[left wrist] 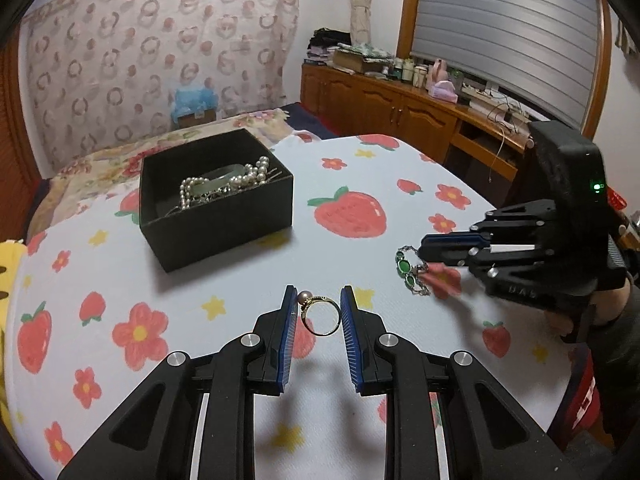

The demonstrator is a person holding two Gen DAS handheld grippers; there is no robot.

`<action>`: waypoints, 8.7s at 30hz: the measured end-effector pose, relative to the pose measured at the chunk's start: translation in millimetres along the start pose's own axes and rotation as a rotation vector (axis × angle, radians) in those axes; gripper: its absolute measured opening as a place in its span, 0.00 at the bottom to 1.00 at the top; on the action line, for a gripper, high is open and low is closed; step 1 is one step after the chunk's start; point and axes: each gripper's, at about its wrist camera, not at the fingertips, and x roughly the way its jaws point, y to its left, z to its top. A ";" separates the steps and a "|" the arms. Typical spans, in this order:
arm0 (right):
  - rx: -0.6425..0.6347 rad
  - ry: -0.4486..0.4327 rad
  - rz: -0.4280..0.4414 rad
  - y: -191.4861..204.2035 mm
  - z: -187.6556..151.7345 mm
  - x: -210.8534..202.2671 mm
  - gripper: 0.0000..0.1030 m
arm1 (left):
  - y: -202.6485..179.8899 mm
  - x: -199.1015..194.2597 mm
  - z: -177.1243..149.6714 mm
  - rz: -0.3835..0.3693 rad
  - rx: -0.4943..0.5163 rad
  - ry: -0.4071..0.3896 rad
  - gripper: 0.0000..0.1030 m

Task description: Organize jewelry

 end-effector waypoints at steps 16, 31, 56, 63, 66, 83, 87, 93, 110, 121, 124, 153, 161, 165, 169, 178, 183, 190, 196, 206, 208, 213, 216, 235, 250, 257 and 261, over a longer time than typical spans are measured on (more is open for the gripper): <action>-0.046 0.074 -0.073 -0.2 7.2 19.7 0.02 | 3.9 -7.2 -10.5 -0.009 -0.003 -0.020 0.20; -0.025 0.008 -0.047 12.1 22.0 -2.8 0.01 | 18.7 -22.8 -6.1 0.010 -0.029 -0.056 0.20; -0.026 -0.001 -0.004 24.2 34.2 12.0 0.13 | 29.4 -21.7 7.1 0.019 -0.032 -0.052 0.20; -0.058 -0.113 0.050 23.8 78.4 -13.3 0.13 | 47.3 -26.2 33.9 0.042 -0.031 -0.081 0.20; -0.076 -0.147 0.063 24.0 99.7 -15.1 0.13 | 58.1 -25.0 47.1 0.051 -0.036 -0.095 0.20; -0.139 -0.198 0.115 13.3 187.7 11.9 0.13 | 99.4 18.5 93.5 0.103 -0.068 -0.069 0.20; -0.116 -0.177 0.134 8.1 191.9 30.9 0.14 | 102.2 27.0 96.3 0.111 -0.073 -0.059 0.20; -0.088 -0.136 0.162 5.3 190.6 51.0 0.26 | 104.3 32.8 98.0 0.125 -0.087 -0.055 0.20; 0.062 -0.232 0.001 -4.6 136.6 3.0 0.65 | 94.8 -5.6 70.6 0.244 -0.131 -0.105 0.90; 0.100 -0.333 -0.110 19.9 91.7 -52.2 0.98 | 72.7 -54.1 40.9 0.327 -0.164 -0.147 0.92; 0.106 -0.359 -0.148 27.4 79.6 -65.5 0.98 | 66.0 -65.8 34.1 0.349 -0.173 -0.161 0.92; 0.190 -0.407 -0.200 41.8 32.7 -98.3 0.97 | 41.2 -102.8 4.9 0.390 -0.172 -0.229 0.92; 0.188 -0.405 -0.203 41.9 32.9 -97.3 0.97 | 41.9 -103.5 4.2 0.391 -0.173 -0.230 0.92; 0.188 -0.407 -0.202 41.9 32.9 -97.5 0.97 | 42.0 -103.5 4.3 0.392 -0.171 -0.232 0.92; 0.189 -0.407 -0.202 41.7 33.1 -97.6 0.97 | 41.7 -103.4 4.1 0.392 -0.171 -0.231 0.92; 0.189 -0.407 -0.201 41.6 32.5 -97.2 0.97 | 41.5 -103.1 3.8 0.391 -0.172 -0.233 0.92; 0.188 -0.407 -0.201 41.3 32.2 -97.2 0.97 | 41.4 -104.0 4.1 0.392 -0.170 -0.235 0.92; 0.190 -0.408 -0.201 42.1 32.7 -96.3 0.97 | 39.5 -105.7 7.2 0.390 -0.166 -0.238 0.92; 0.189 -0.408 -0.201 41.7 32.5 -96.8 0.97 | 39.3 -105.2 6.6 0.391 -0.166 -0.239 0.92; 0.189 -0.410 -0.200 41.7 32.0 -95.9 0.97 | 38.9 -104.6 6.2 0.392 -0.165 -0.241 0.92; 0.190 -0.410 -0.200 41.6 32.1 -96.5 0.97 | 38.8 -104.3 5.5 0.391 -0.165 -0.240 0.92; 0.189 -0.408 -0.200 41.5 31.6 -95.1 0.98 | 38.7 -104.0 4.9 0.392 -0.165 -0.241 0.92; 0.189 -0.409 -0.199 41.4 31.6 -95.9 0.98 | 39.1 -103.8 5.4 0.394 -0.164 -0.240 0.92; 0.190 -0.412 -0.201 42.6 31.9 -95.4 0.97 | 36.9 -106.5 8.6 0.395 -0.164 -0.239 0.92; 0.190 -0.412 -0.201 41.8 31.0 -95.2 0.97 | 35.9 -106.2 9.0 0.395 -0.164 -0.242 0.92; 0.190 -0.413 -0.200 41.6 30.8 -95.1 0.98 | 36.2 -106.1 9.4 0.395 -0.163 -0.243 0.92; 0.190 -0.414 -0.200 41.6 30.6 -94.9 0.98 | 36.1 -105.9 9.7 0.396 -0.163 -0.243 0.92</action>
